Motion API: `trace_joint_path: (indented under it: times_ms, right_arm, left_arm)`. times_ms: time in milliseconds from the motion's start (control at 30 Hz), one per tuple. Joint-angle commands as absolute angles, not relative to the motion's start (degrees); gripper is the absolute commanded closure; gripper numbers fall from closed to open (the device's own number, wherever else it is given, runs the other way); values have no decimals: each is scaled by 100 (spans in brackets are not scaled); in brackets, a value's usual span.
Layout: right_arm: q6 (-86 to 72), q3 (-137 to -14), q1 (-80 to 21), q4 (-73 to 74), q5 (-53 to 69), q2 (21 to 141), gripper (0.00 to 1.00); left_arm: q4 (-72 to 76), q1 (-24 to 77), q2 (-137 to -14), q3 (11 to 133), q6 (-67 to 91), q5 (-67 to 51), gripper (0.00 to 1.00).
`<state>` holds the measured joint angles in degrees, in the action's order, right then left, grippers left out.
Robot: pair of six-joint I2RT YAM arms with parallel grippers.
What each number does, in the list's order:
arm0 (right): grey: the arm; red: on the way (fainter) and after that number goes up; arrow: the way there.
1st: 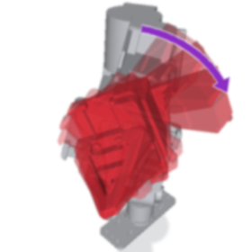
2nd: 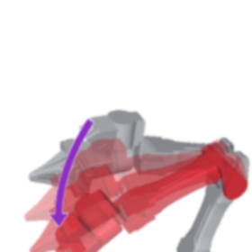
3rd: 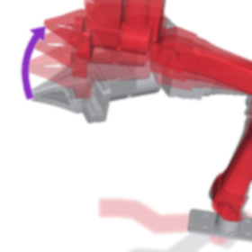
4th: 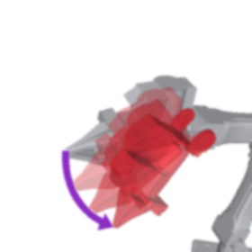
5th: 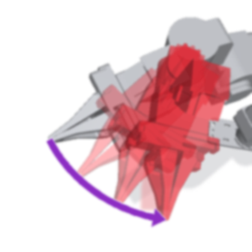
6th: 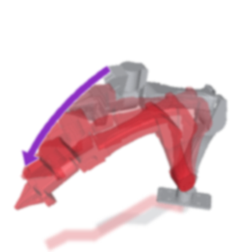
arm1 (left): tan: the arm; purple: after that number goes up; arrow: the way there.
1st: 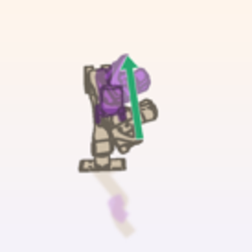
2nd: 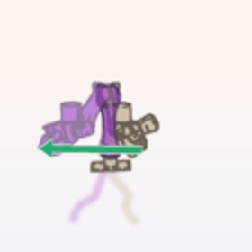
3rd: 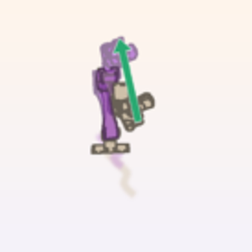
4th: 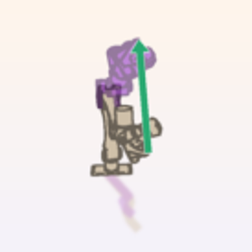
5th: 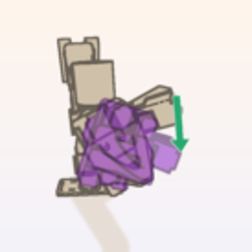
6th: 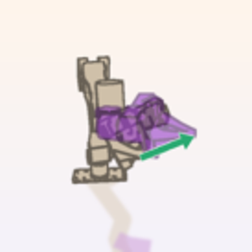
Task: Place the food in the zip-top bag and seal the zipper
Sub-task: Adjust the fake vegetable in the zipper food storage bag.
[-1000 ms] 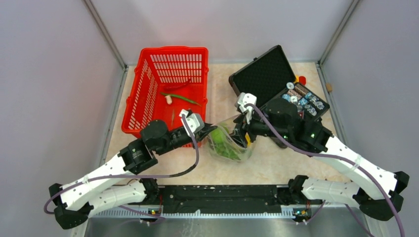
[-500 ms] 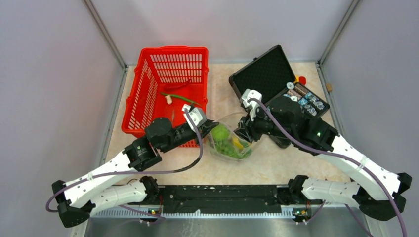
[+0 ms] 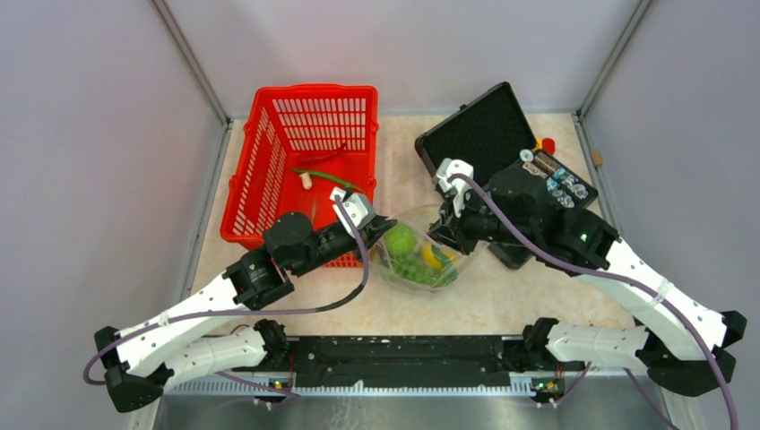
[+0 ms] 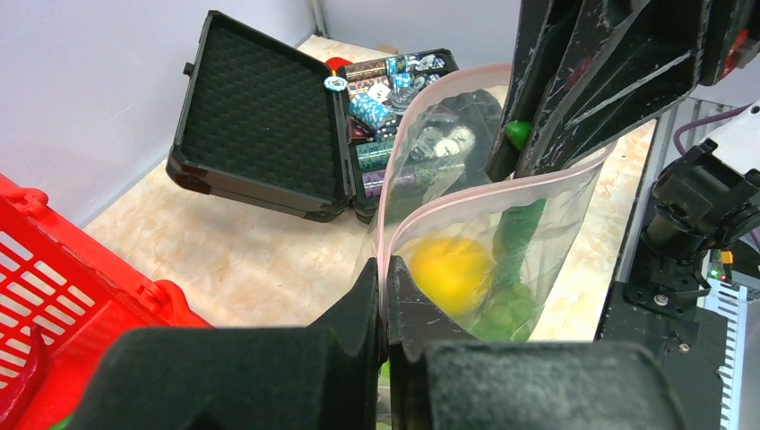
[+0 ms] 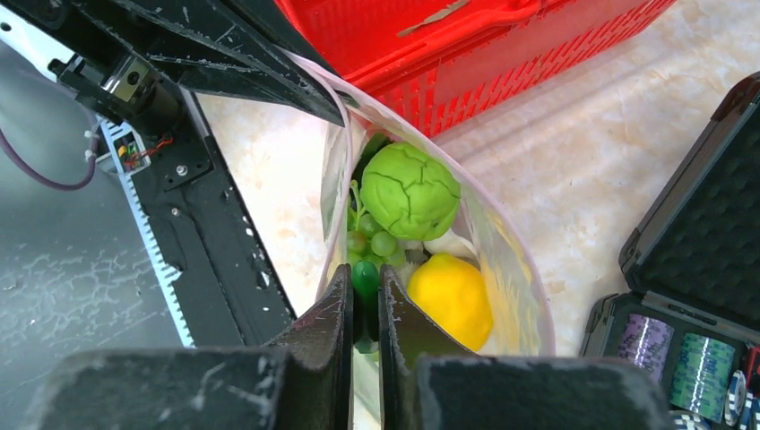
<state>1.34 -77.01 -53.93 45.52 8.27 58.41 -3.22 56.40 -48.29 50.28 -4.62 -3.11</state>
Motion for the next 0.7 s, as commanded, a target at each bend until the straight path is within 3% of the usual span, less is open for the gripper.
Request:
trace_joint_path:
  times_ms: [0,500,667]
  right_arm:
    - [46,-7667,-5361,4152,757,5851,100]
    - [-482,-7228,-5368,2960,55,5290,100]
    - [-257,-6907,-5364,3375,705,5707,100]
  left_arm:
    - [264,5625,-4776,5315,-460,-283,100]
    - [307,5625,-4805,5291,-430,-376,100]
    - [376,5619,-4781,5291,-421,-359,100]
